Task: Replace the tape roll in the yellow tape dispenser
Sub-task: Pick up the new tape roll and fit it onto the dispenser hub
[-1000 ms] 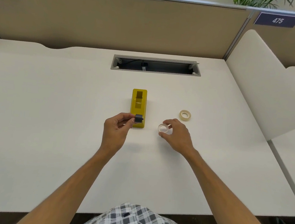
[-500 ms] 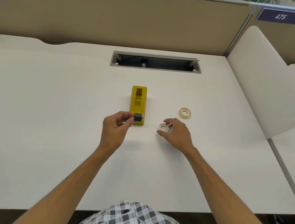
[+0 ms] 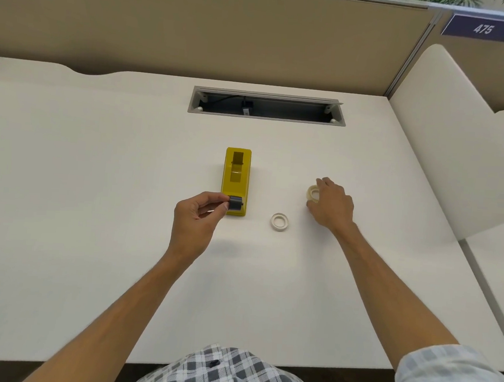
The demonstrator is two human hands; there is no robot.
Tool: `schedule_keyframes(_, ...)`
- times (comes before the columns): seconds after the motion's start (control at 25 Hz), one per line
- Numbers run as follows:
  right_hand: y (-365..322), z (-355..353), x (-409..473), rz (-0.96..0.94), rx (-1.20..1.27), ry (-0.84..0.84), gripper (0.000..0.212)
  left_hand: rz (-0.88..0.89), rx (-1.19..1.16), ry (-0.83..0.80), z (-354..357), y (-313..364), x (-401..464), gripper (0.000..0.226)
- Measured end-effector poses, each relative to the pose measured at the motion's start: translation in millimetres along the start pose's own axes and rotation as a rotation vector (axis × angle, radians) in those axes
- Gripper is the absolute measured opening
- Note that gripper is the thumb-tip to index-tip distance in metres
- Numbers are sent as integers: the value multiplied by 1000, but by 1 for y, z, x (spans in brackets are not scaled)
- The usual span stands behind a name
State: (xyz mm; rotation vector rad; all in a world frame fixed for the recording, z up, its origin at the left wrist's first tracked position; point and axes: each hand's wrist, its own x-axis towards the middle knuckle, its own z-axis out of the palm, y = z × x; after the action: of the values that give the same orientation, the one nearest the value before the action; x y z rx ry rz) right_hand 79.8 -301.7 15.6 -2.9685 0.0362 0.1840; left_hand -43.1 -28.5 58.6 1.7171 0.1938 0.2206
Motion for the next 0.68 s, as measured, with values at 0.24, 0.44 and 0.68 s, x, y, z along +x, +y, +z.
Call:
schedule_keyframes(0.24,2,0,2,41,135,63,41,-16,6,3,-1,-1,0,22)
schedule_keyframes(0.44,-8,-1,-15,65,631,144,51,-26,-10,3,0,-1,0,20)
schedule_keyframes(0.68,-37,-19,-46,-87,1137,49,37,-2,-61,-19,3,3,2,20)
